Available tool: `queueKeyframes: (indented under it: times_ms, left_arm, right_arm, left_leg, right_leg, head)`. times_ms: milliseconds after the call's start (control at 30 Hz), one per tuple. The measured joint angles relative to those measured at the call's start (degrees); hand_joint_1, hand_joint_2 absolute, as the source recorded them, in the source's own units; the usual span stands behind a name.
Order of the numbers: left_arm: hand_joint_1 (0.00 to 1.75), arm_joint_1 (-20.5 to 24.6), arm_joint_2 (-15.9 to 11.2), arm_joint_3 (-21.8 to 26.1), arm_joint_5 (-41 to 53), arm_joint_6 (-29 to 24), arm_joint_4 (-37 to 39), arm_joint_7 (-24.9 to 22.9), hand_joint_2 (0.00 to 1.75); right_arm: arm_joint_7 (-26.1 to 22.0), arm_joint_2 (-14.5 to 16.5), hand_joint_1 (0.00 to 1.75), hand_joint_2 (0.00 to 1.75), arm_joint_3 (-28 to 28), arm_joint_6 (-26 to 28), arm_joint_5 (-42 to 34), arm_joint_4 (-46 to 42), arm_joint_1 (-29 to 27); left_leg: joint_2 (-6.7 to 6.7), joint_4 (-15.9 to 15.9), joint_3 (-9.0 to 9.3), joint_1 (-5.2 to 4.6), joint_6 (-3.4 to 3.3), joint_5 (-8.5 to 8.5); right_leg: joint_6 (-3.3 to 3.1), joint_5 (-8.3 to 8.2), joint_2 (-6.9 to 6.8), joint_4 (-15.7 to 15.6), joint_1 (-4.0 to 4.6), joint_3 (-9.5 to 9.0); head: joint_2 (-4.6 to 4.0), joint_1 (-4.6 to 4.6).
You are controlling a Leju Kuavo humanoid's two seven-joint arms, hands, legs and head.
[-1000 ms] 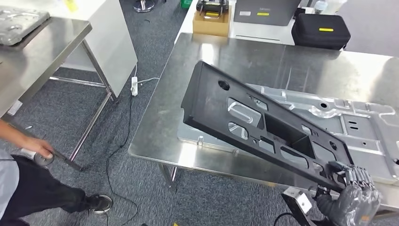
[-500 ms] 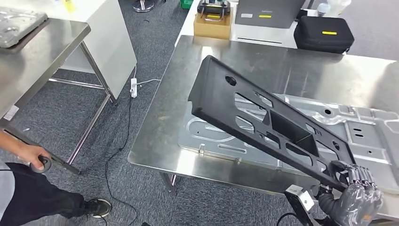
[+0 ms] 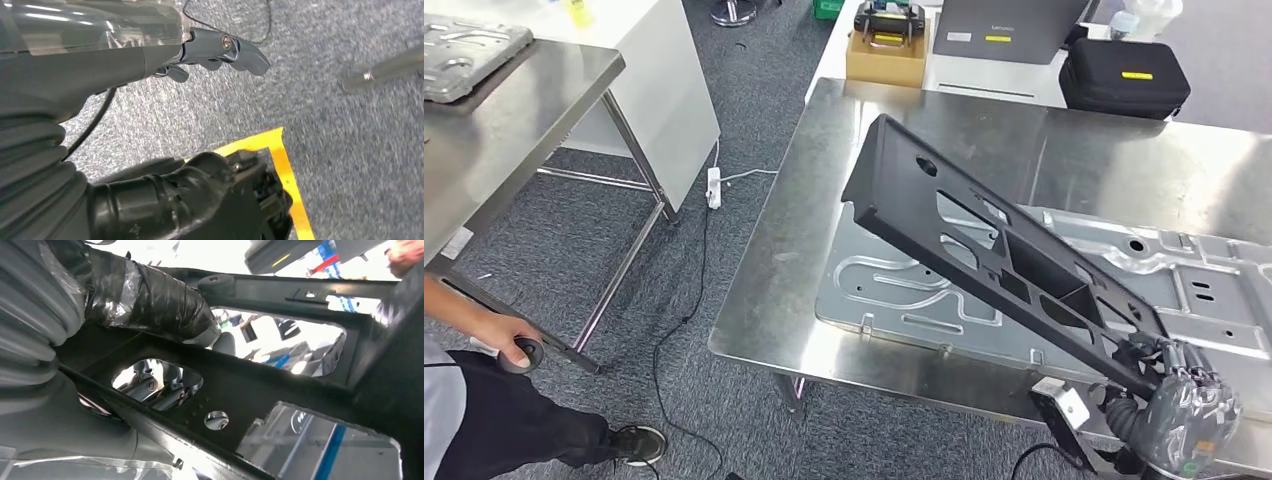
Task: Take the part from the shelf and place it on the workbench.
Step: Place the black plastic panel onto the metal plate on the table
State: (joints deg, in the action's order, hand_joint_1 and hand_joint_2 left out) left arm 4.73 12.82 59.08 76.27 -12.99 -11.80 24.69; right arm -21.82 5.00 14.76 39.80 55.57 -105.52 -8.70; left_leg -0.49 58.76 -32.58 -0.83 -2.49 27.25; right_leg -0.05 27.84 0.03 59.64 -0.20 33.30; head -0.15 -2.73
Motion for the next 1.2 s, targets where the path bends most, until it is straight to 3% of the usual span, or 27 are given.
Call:
queueKeyframes:
  times_ms: [100, 133, 200, 267, 300, 333, 400, 433, 467, 600, 667, 733, 767, 800, 867, 933, 1033, 1100, 1133, 1200]
  left_arm:
    - [0.0, 0.1, 0.0, -0.5, 0.7, 0.0, 0.0, -0.2, 0.0]
    - [0.0, 0.1, 0.0, -0.6, 0.8, 0.0, 0.0, -0.2, 0.0]
    - [0.0, 0.2, 0.0, -0.8, 1.2, 0.0, 0.0, -0.4, 0.0]
    - [0.0, 0.2, 0.0, -1.2, 1.5, 0.1, 0.0, -0.6, 0.0]
    - [0.0, 0.2, 0.0, -1.3, 1.6, 0.1, 0.0, -0.7, 0.0]
    - [0.0, 0.3, 0.0, -1.5, 1.8, 0.1, 0.0, -0.8, 0.0]
    - [0.0, 0.4, 0.0, -1.8, 2.0, 0.2, 0.0, -1.0, 0.0]
    - [0.0, 0.5, 0.0, -2.0, 2.1, 0.2, 0.0, -1.1, 0.0]
    - [0.0, 0.6, 0.0, -2.1, 2.3, 0.2, 0.0, -1.2, 0.0]
    - [0.0, 0.8, 0.0, -2.6, 2.5, 0.3, 0.0, -1.6, 0.0]
    - [0.0, 1.0, 0.1, -2.9, 2.6, 0.4, 0.0, -1.7, 0.0]
    - [0.0, 1.2, 0.1, -3.2, 2.8, 0.5, 0.0, -1.9, 0.0]
    - [0.0, 1.2, 0.1, -3.3, 2.9, 0.5, 0.0, -2.0, 0.0]
    - [0.0, 1.2, 0.1, -3.4, 3.0, 0.5, 0.0, -2.2, 0.0]
    - [0.0, 1.2, 0.1, -3.4, 3.3, 0.6, 0.0, -2.3, 0.0]
    - [0.0, 1.4, 0.2, -3.4, 3.6, 0.7, 0.0, -2.4, 0.0]
    - [0.0, 1.7, 0.2, -3.4, 3.7, 0.8, 0.0, -2.5, 0.0]
    - [0.0, 1.7, 0.2, -3.5, 3.7, 0.8, 0.0, -2.6, 0.0]
    - [0.0, 1.7, 0.2, -3.5, 3.7, 0.8, 0.0, -2.6, 0.0]
    - [0.0, 1.7, 0.3, -3.5, 3.7, 0.8, 0.0, -2.6, 0.0]
  right_arm:
    - [0.8, -0.6, 1.68, 1.75, 2.2, 0.0, 5.2, 0.8, 1.6]
    - [1.1, -0.9, 1.69, 1.75, 3.0, 0.0, 6.7, 1.1, 2.2]
    - [1.8, -1.5, 1.7, 1.75, 4.5, 0.0, 9.8, 1.8, 3.4]
    - [2.7, -2.3, 1.71, 1.75, 6.2, 0.0, 13.1, 2.8, 4.4]
    - [3.2, -2.6, 1.7, 1.75, 6.9, 0.0, 14.5, 3.2, 4.8]
    - [3.7, -3.0, 1.7, 1.75, 7.7, 0.0, 15.8, 3.7, 5.2]
    - [4.7, -3.8, 1.71, 1.75, 9.1, 0.0, 18.4, 4.5, 6.1]
    - [5.2, -4.3, 1.71, 1.75, 9.7, 0.0, 19.5, 5.0, 6.7]
    - [5.7, -4.9, 1.71, 1.75, 10.3, 0.0, 20.5, 5.5, 7.3]
    - [8.7, -7.1, 1.7, 1.75, 11.9, 0.0, 24.1, 7.8, 8.6]
    - [12.1, -8.8, 1.69, 1.75, 12.6, 0.0, 26.1, 9.5, 8.9]
    - [16.3, -10.9, 1.68, 1.75, 13.1, 0.0, 27.2, 12.0, 9.0]
    - [18.0, -12.0, 1.68, 1.75, 13.3, 0.0, 27.4, 13.4, 9.0]
    - [19.4, -13.0, 1.68, 1.75, 13.5, 0.0, 27.4, 14.7, 9.0]
    - [21.0, -14.9, 1.7, 1.75, 13.8, 0.0, 27.6, 17.0, 9.0]
    - [22.0, -16.4, 1.7, 1.75, 13.9, 0.0, 27.8, 18.9, 9.1]
    - [23.8, -18.1, 1.68, 1.75, 14.1, 0.0, 27.7, 22.0, 9.2]
    - [24.7, -19.0, 1.66, 1.75, 14.3, 0.0, 27.6, 24.6, 9.3]
    - [24.9, -19.3, 1.43, 1.75, 14.4, 0.0, 27.6, 25.9, 9.4]
    - [24.9, -19.5, 0.6, 1.75, 14.6, 0.0, 27.5, 28.0, 9.6]
  left_leg:
    - [0.08, 1.1, -0.25, -0.06, 0.88, 1.05]
    - [0.1, 3.1, -1.09, 0.01, 1.18, 2.34]
    - [0.14, 10.3, -4.43, 0.46, 1.69, 5.97]
    - [0.14, 15.8, -7.24, 0.91, 2.13, 7.5]
    - [0.15, 15.6, -7.29, 1.1, 2.3, 6.57]
    - [0.16, 13.1, -6.21, 1.28, 2.41, 4.63]
    - [0.17, 5.2, -2.69, 1.42, 2.46, 0.81]
    - [0.15, 2.3, -1.37, 1.4, 2.3, -0.13]
    - [0.12, 0.8, -0.75, 1.31, 2.07, -0.34]
    - [0.07, -0.2, -0.33, 1.13, 0.42, -0.47]
    - [0.1, -0.8, 0.01, 1.22, -0.29, -0.68]
    - [0.08, -0.8, 0.04, 1.02, -0.65, -0.59]
    - [0.06, -0.7, 0.07, 0.89, -0.75, -0.52]
    - [0.04, -0.7, 0.14, 0.76, -0.83, -0.43]
    - [0.02, -0.5, 0.42, 0.54, -0.84, -0.14]
    - [0.02, -0.3, 0.51, 0.3, -0.61, 0.18]
    - [0.0, -0.3, 0.22, 0.13, 0.0, 0.21]
    - [0.05, 0.3, 0.1, 0.11, 0.59, 0.88]
    - [0.08, 1.8, -0.48, 0.13, 0.9, 1.94]
    - [0.13, 8.1, -3.31, 0.29, 1.32, 5.34]
  right_leg:
    - [-0.44, -0.37, -0.01, -0.8, -0.57, -0.56]
    - [-0.61, -0.49, -0.09, -1.1, -0.81, -0.77]
    - [-0.77, -0.5, -0.28, -1.2, -0.89, -0.84]
    - [-0.78, -0.41, -0.37, -1.1, -0.94, -0.87]
    - [-0.7, -0.32, -0.37, -1.1, -1.0, -0.94]
    - [-0.56, -0.19, -0.34, -1.0, -1.09, -1.06]
    - [-0.06, 0.2, -0.25, -0.7, -1.17, -1.21]
    - [0.25, 0.32, -0.19, -0.5, -1.13, -1.16]
    - [0.57, 0.37, -0.16, -0.4, -1.06, -1.05]
    - [1.77, 0.86, -0.16, 0.1, -1.34, -0.83]
    - [2.1, 3.47, -0.13, 4.7, -1.43, 1.25]
    - [2.25, 6.44, -0.11, 12.0, -1.39, 5.06]
    - [2.26, 6.78, -0.11, 14.3, -1.38, 6.42]
    - [2.2, 6.05, -0.11, 14.7, -1.37, 6.89]
    - [1.77, 1.94, -0.11, 9.1, -1.24, 4.74]
    - [1.24, -0.84, -0.08, 2.3, -0.89, 1.73]
    - [0.89, -1.01, -0.04, -0.3, -0.44, 0.86]
    - [0.43, -1.18, -0.09, -0.7, -0.76, 0.61]
    - [0.11, -1.27, -0.13, -0.9, -0.94, 0.44]
    - [-0.34, -1.3, -0.2, -1.1, -1.04, 0.28]
  head:
    - [0.0, 0.05]
    - [0.0, 0.09]
    - [0.0, 0.15]
    - [0.0, 0.15]
    - [0.0, 0.15]
    - [0.0, 0.16]
    - [0.0, 0.16]
    - [0.0, 0.14]
    - [0.0, 0.12]
    - [0.0, 0.11]
    - [0.0, 0.08]
    - [0.0, 0.09]
    - [0.0, 0.09]
    - [0.0, 0.09]
    - [0.0, 0.09]
    - [0.0, 0.09]
    - [0.0, 0.11]
    - [0.0, 0.13]
    - [0.0, 0.15]
    - [0.0, 0.18]
